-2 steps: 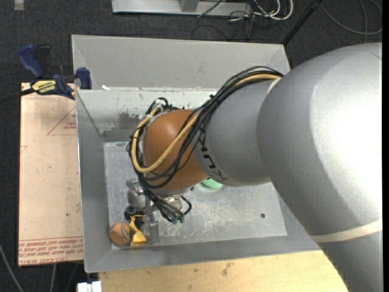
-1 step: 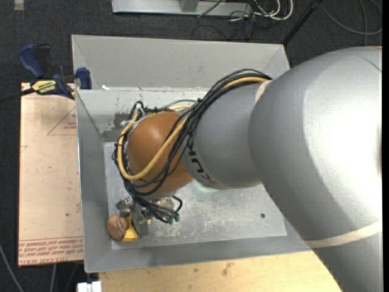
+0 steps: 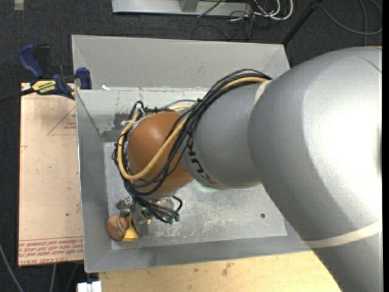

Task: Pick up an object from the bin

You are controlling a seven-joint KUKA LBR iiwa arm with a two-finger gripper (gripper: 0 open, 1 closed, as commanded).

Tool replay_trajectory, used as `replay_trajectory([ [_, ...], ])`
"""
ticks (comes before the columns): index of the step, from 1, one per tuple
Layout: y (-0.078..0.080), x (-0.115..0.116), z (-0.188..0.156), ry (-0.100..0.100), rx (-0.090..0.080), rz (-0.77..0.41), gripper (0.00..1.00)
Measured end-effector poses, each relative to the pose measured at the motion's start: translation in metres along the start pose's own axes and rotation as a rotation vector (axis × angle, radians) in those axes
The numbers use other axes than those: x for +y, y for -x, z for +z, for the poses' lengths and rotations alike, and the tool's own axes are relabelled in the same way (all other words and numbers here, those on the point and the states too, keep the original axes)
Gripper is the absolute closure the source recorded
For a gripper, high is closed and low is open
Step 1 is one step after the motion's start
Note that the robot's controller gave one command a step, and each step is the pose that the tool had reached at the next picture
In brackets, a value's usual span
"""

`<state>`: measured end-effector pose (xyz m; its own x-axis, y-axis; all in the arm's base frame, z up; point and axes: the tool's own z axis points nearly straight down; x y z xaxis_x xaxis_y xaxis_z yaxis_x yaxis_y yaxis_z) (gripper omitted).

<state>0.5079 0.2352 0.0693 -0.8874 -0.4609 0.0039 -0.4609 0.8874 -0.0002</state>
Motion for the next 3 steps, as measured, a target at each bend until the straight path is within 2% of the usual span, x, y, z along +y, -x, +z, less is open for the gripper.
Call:
replay_trajectory([
  [1,0.001,0.001,0.000,-0.002,0.003,0.022,1.00],
  [2,0.000,0.012,-0.004,-0.009,0.010,0.044,1.00],
  [3,0.000,0.003,-0.058,0.001,0.002,0.041,1.00],
])
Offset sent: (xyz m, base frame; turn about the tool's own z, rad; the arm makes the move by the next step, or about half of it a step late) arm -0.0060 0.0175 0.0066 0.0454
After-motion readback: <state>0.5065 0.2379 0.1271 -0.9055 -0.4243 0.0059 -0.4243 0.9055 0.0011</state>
